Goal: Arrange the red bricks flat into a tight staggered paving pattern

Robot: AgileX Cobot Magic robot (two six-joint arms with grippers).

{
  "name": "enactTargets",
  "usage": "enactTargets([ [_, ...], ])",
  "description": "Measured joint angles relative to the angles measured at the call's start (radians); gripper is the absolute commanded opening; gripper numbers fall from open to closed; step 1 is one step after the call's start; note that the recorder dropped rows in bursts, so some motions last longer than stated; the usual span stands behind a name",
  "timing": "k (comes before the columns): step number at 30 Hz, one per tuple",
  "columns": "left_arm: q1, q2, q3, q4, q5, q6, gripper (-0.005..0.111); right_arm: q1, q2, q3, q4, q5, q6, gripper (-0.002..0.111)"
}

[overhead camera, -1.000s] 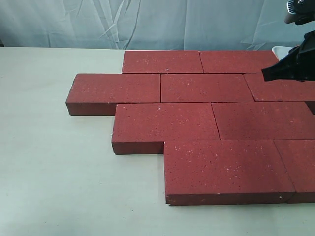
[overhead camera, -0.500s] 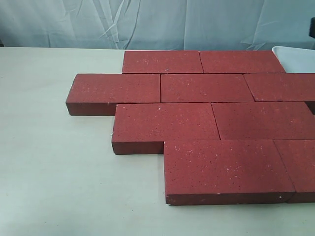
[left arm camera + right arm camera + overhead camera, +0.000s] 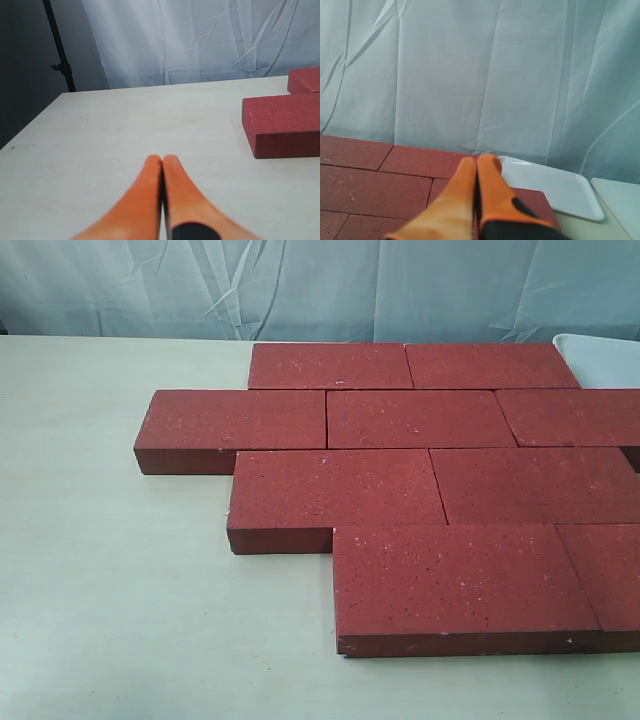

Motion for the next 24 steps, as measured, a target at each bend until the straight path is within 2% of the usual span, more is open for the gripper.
enactTargets([
  [7,0.0,0.0,0.0,0.0,0.0,0.0,0.0,0.0,-0.03,0.011,0.001,0.115,0.002,-0.001],
  [14,0.0,0.0,0.0,0.0,0.002,0.0,0.0,-0.002,-0.233,0.013,-0.095,0.328,0.107,-0.001],
  [24,0.0,0.0,0.0,0.0,0.002,0.0,0.0,-0.002,-0.25,0.152,-0.095,0.292,0.131,-0.001],
])
